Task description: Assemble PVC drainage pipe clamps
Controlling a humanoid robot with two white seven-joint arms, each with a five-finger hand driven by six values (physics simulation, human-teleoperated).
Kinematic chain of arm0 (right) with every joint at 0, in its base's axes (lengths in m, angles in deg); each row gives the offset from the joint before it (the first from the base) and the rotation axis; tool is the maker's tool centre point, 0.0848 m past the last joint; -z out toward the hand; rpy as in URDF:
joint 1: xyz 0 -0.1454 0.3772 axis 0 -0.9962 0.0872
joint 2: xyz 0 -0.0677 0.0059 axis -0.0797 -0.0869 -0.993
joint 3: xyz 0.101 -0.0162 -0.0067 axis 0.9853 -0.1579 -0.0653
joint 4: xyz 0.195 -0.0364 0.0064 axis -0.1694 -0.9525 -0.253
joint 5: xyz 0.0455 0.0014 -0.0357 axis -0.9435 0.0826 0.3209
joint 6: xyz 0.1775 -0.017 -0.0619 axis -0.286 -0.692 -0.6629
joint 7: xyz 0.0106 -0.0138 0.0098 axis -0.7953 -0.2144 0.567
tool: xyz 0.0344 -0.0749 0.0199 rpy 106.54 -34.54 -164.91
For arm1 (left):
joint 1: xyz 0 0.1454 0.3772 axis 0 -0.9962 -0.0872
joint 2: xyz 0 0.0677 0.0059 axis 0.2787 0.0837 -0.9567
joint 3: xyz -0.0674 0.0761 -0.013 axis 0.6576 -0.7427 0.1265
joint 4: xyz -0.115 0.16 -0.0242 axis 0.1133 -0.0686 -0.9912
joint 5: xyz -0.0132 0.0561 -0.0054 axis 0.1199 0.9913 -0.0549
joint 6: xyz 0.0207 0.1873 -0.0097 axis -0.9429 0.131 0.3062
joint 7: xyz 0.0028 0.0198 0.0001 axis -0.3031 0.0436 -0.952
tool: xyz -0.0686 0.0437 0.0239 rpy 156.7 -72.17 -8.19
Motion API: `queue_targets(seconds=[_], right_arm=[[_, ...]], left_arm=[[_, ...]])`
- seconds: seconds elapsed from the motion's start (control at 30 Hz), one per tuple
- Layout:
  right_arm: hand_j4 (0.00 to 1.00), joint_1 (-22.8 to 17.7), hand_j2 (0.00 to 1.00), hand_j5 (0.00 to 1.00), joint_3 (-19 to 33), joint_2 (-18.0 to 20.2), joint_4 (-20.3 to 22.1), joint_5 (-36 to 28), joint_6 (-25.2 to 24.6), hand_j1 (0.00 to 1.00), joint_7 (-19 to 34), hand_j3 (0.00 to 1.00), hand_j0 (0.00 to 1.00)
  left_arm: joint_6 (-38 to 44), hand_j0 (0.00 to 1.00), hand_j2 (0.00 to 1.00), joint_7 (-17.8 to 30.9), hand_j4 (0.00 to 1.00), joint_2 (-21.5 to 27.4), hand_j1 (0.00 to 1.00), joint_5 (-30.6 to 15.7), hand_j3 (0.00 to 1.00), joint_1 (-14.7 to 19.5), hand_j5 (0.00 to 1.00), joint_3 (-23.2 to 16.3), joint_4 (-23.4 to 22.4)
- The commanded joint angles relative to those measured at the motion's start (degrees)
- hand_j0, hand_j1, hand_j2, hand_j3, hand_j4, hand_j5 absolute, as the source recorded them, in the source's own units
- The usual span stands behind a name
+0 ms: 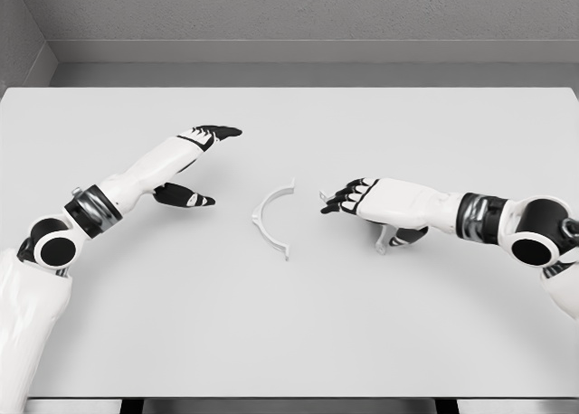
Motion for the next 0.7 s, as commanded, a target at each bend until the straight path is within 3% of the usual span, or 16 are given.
queue_targets(seconds=[0.0, 0.67], right_arm=[[1.00, 0.0, 1.00, 1.00, 0.0, -0.3, -0.4, 0.3, -0.1, 1.00, 0.0, 1.00, 1.00], [1.00, 0.4, 1.00, 1.00, -0.4, -2.2, -0.8, 0.7, -0.2, 1.00, 0.0, 1.00, 1.00]], left_arm=[[0.1, 1.00, 1.00, 0.0, 1.00, 0.0, 1.00, -0.5, 1.00, 0.0, 1.00, 0.0, 0.0], [0.1, 1.00, 1.00, 0.0, 1.00, 0.0, 1.00, -0.5, 1.00, 0.0, 1.00, 0.0, 0.1]])
